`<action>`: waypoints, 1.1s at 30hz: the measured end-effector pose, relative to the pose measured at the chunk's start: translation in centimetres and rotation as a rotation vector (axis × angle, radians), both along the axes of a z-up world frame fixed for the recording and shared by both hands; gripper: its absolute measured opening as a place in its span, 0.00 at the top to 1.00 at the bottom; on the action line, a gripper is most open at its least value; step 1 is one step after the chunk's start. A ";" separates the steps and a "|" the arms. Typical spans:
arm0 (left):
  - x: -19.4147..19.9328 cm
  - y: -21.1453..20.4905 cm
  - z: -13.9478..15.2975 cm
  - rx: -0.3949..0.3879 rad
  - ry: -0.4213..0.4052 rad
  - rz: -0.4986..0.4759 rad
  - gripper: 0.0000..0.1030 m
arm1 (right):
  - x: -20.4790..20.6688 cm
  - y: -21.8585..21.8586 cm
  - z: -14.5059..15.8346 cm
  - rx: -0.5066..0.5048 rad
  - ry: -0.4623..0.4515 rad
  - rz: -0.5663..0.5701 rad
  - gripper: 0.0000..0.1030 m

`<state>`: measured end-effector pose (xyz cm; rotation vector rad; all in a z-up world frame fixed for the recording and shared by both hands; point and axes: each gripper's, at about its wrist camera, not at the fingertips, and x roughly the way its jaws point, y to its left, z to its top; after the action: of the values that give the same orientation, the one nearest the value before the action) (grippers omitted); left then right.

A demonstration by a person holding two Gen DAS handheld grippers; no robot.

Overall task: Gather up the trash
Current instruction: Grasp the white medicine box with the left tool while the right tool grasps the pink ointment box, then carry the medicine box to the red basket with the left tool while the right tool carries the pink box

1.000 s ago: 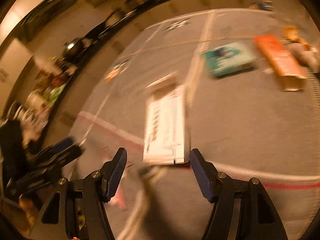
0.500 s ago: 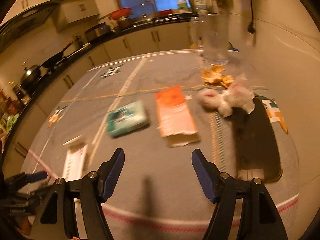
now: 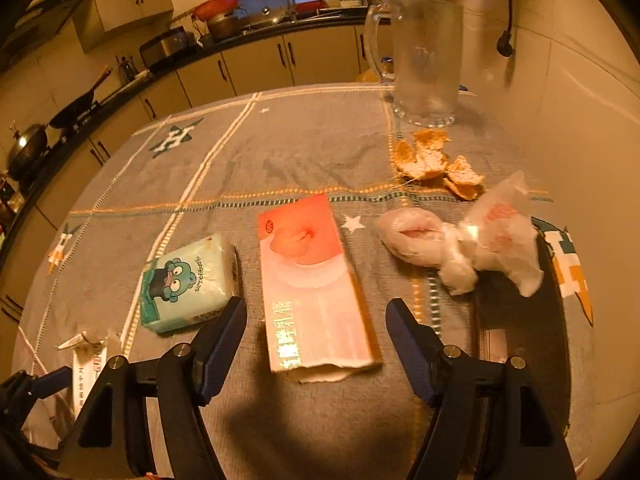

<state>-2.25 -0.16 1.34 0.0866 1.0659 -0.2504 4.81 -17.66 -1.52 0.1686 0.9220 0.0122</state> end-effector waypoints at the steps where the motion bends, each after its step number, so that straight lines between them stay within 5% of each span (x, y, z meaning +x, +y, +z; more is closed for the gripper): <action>1: -0.2 -0.2 -0.1 0.016 -0.010 -0.008 0.18 | 0.1 0.3 -0.2 -0.011 0.004 0.003 0.27; 4: -0.6 -0.6 -0.4 0.052 -0.034 -0.023 0.19 | 0.1 0.9 -0.5 -0.058 0.005 0.001 0.44; 7: -1.2 0.1 0.2 0.046 -0.067 -0.013 0.50 | -0.4 0.8 -0.4 -0.040 0.008 0.013 0.49; 10: -1.4 1.8 0.5 -0.025 -0.043 0.003 0.51 | -1.7 0.6 0.0 -0.022 -0.003 0.005 0.49; 20: -4.7 6.5 2.9 -0.086 -0.118 0.084 0.50 | -7.9 0.7 1.9 0.090 -0.055 0.015 0.49; 33: -10.7 13.7 6.9 -0.043 -0.258 0.268 0.50 | -13.3 7.6 4.6 0.181 -0.123 0.177 0.49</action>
<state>-12.97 13.49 8.27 -0.0615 0.8042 -0.0184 -8.52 -10.04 3.06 0.2511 0.8100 0.2682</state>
